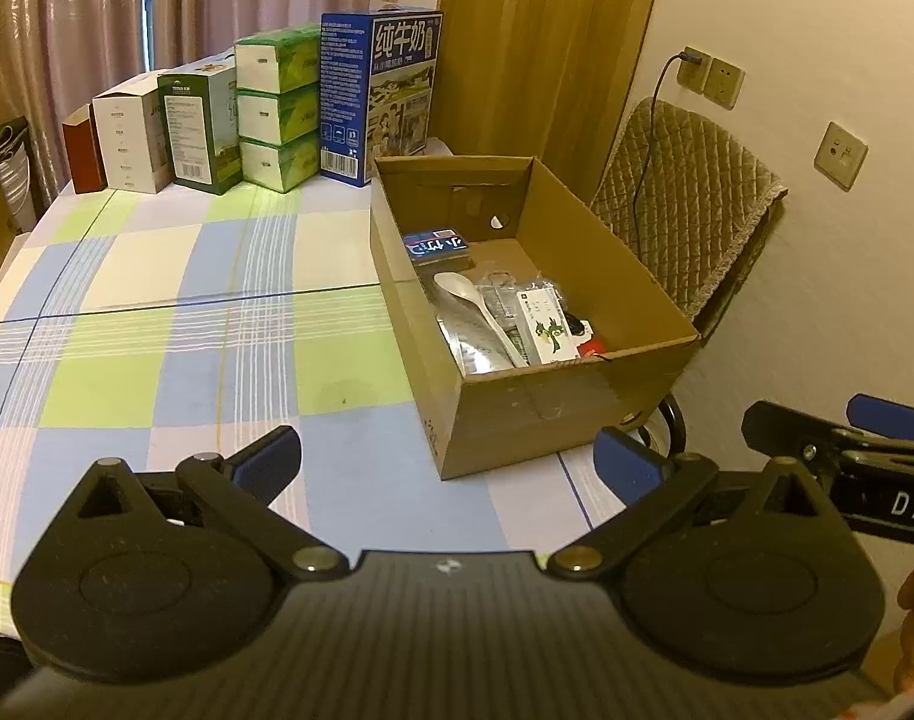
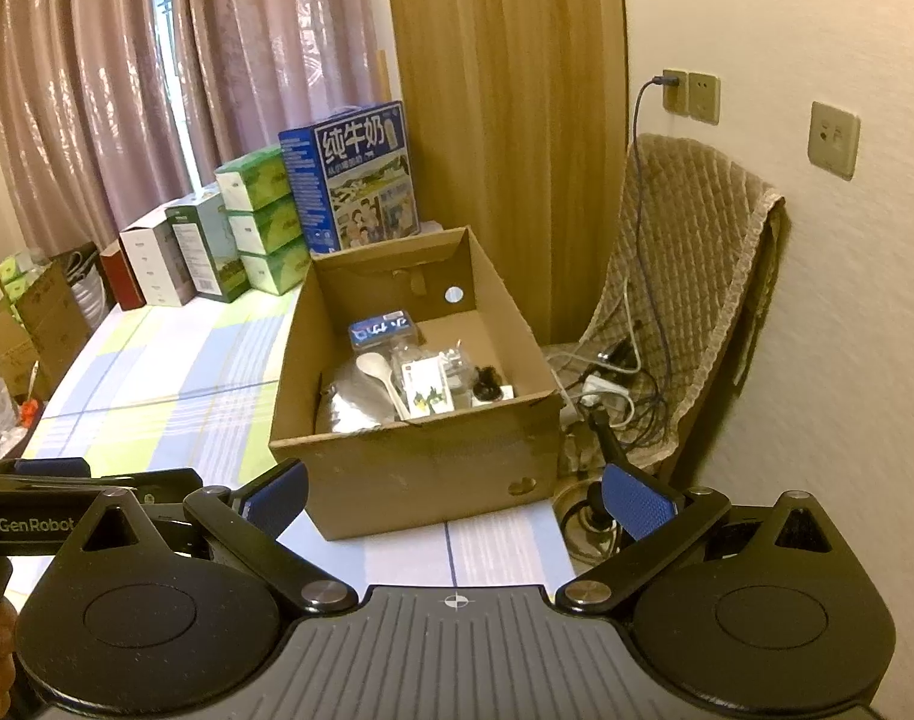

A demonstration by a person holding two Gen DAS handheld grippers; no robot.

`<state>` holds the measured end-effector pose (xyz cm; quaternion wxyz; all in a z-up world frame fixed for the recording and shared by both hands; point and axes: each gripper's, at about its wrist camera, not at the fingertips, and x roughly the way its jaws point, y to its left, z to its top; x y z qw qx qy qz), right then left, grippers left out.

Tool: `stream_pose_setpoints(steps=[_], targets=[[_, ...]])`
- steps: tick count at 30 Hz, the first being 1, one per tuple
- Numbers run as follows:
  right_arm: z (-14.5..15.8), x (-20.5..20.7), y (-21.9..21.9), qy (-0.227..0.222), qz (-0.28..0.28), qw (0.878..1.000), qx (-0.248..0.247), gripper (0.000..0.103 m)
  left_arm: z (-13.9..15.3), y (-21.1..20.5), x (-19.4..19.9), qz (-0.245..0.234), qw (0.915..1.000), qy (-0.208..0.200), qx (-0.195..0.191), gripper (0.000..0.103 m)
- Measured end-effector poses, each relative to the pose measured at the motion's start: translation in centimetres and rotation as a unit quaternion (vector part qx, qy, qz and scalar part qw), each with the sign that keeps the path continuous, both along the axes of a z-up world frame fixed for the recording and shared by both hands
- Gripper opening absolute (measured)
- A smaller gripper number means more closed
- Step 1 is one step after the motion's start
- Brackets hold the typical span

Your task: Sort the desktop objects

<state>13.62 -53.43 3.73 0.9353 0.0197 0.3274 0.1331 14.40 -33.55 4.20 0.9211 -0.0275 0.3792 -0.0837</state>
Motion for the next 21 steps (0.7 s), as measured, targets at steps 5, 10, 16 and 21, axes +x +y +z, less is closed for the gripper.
stream_pose_setpoints(steps=[5, 10, 16, 21], targets=[[-0.19, 0.04, -0.11, 0.004, -0.002, 1.0, 0.001, 0.101, -0.1, -0.04, -0.05, -0.001, 1.0, 0.0, 0.002, 0.102], [-0.19, 0.0, -0.1, 0.004, -0.002, 1.0, 0.001, 0.101, -0.11, -0.08, -0.04, -0.001, 1.0, 0.002, 0.001, 0.102], [-0.33, -0.05, -0.2, 0.004, -0.003, 1.0, 0.0, 0.101, -0.15, -0.09, -0.05, -0.001, 1.0, 0.003, 0.0, 0.102], [-0.6, -0.26, -0.32, 0.006, -0.003, 1.0, 0.0, 0.101, -0.19, -0.09, -0.18, -0.002, 1.0, -0.001, 0.003, 0.102]])
